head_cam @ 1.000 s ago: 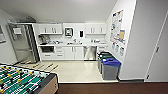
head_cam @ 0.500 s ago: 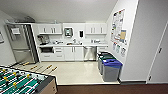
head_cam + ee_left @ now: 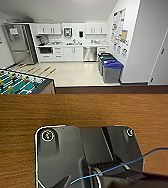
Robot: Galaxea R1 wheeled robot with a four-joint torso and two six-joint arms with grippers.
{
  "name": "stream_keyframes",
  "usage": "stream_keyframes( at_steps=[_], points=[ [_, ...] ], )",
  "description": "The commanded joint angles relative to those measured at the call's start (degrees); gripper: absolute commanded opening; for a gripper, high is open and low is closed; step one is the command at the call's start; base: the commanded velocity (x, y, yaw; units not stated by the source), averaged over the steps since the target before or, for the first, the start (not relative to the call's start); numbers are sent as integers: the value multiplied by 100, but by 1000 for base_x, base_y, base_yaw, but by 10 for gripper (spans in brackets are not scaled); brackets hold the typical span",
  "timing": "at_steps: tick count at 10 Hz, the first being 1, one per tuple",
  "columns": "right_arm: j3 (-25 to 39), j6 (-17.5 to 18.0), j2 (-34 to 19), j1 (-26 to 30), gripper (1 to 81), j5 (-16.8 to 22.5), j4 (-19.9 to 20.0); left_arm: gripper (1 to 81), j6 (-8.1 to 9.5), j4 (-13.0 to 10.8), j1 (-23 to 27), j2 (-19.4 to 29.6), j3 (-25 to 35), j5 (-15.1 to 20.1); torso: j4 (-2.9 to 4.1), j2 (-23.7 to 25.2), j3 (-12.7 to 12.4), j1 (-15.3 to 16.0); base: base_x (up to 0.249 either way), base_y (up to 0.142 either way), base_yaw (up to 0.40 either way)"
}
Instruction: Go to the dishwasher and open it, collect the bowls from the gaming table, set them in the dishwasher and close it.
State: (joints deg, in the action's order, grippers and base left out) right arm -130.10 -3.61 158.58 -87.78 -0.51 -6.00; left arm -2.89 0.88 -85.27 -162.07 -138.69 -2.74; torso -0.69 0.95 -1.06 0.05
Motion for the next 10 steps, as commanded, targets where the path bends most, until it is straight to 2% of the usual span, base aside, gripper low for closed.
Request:
stream_keyframes(
  at_steps=[1,10],
  points=[
    [38,-17,-69,310,811,271,-51,811,-27,-26,331,43,35,274,0,0,0,0,125,0,0],
    [-50,-8,19,309,811,271,-24,811,-27,-35,331,43,26,265,0,0,0,0,125,0,0]
  ],
)
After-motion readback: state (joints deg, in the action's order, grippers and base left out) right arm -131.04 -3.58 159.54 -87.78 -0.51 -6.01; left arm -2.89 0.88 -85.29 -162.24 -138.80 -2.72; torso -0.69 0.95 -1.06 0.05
